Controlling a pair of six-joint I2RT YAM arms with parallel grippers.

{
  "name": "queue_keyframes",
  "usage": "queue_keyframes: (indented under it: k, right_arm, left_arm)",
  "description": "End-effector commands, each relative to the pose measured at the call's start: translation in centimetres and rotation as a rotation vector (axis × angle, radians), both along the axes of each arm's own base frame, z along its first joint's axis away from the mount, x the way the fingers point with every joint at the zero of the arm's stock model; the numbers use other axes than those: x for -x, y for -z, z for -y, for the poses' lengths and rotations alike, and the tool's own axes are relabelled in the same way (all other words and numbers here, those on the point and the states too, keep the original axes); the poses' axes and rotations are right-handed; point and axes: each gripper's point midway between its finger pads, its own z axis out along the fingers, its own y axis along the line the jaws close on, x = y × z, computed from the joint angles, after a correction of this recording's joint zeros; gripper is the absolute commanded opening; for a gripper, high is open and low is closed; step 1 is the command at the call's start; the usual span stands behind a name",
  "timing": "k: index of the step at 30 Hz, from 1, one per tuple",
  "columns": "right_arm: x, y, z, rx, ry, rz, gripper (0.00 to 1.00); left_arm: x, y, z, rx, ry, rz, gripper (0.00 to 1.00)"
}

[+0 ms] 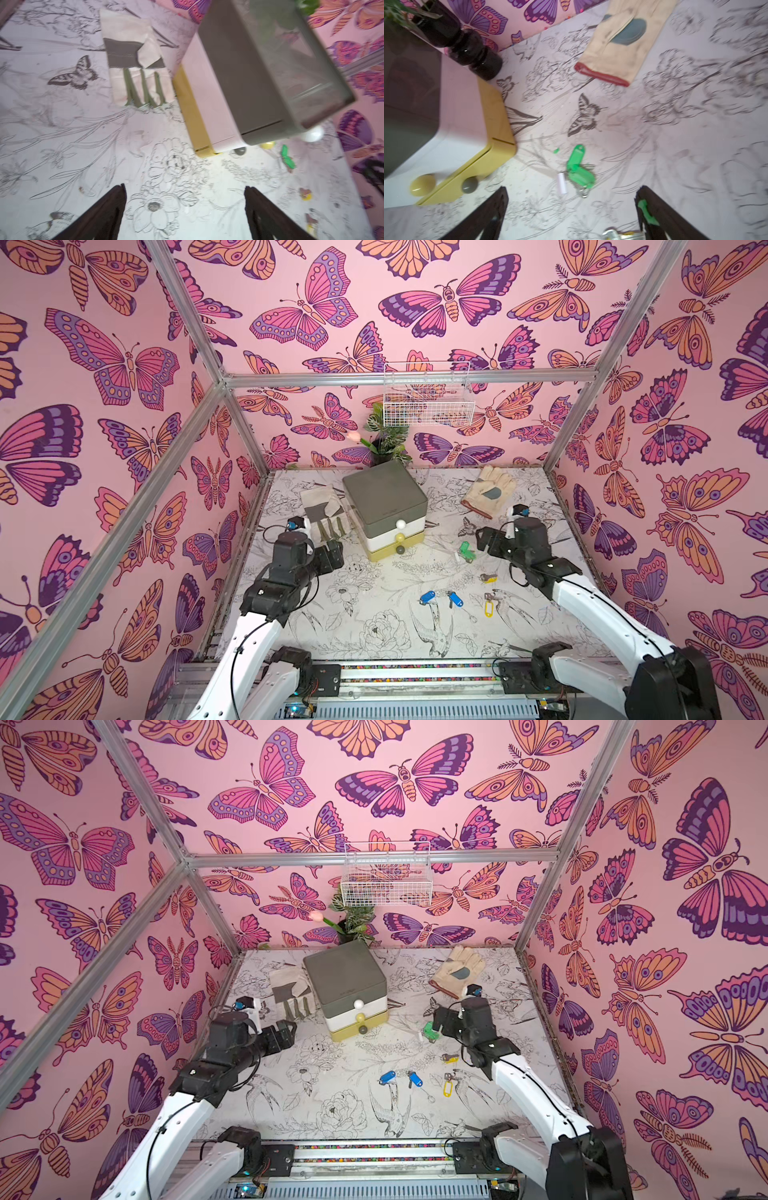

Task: Take the keys out of the drawer
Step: Close the drawer in the storage box, then reset both arms

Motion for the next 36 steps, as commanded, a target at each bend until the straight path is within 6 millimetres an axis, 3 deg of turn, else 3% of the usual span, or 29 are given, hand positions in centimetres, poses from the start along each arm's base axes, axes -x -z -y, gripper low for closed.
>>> queue_keyframes:
  k: [1, 5, 11, 12, 13, 16, 19, 22, 25, 26, 28, 36]
  right_arm:
    - [-1.8, -0.3, 2.8, 0.137, -0.051, 0.106, 0.99]
    - [-4.7, 2.3, 7.7, 0.142, 0.067, 0.092, 0.99]
    - [-6.6, 4.6, 10.8, 0.241, 0.185, 0.178, 0.99]
    - [-6.6, 4.3, 10.9, 0.26, 0.177, 0.192, 0.99]
    - [-6.8, 4.1, 10.8, 0.266, 0.171, 0.217, 0.99]
    - [-7.3, 5.1, 9.8, 0.243, 0.1, 0.246, 0.99]
    - [-6.7, 5.5, 9.5, 0.247, 0.078, 0.248, 0.99]
    - [-6.7, 5.9, 9.6, 0.247, 0.091, 0.293, 0.99]
    - [-6.6, 6.1, 9.6, 0.253, 0.09, 0.277, 0.99]
    - [-6.6, 6.0, 9.6, 0.255, 0.091, 0.278, 0.99]
    - [-6.5, 6.0, 9.6, 0.256, 0.092, 0.285, 0.99]
    - [-6.5, 5.9, 9.5, 0.256, 0.092, 0.285, 0.99]
  left_arm:
    - [0.0, 1.1, -3.3, -0.156, -0.086, 0.049, 0.96]
    - [-1.9, 2.4, -5.5, -0.238, -0.121, 0.139, 0.99]
    - [-6.0, 3.8, -6.8, -0.291, -0.144, 0.299, 0.99]
    - [-6.6, 3.6, -7.1, -0.303, -0.158, 0.32, 0.99]
    - [-6.5, 5.6, -7.1, -0.321, -0.145, 0.301, 0.99]
    - [-8.3, 7.1, -7.0, -0.325, -0.126, 0.321, 0.99]
    - [-11.2, 7.4, -6.5, -0.344, -0.057, 0.282, 0.99]
    - [-12.6, 8.2, -7.2, -0.366, -0.059, 0.272, 0.99]
    - [-12.3, 9.6, -7.2, -0.341, -0.059, 0.341, 0.99]
    - [-12.7, 9.0, -7.2, -0.351, -0.057, 0.391, 0.99]
    - [-12.5, 9.6, -7.1, -0.349, -0.038, 0.3, 0.99]
    - [-12.7, 9.6, -6.6, -0.356, -0.014, 0.34, 1.0]
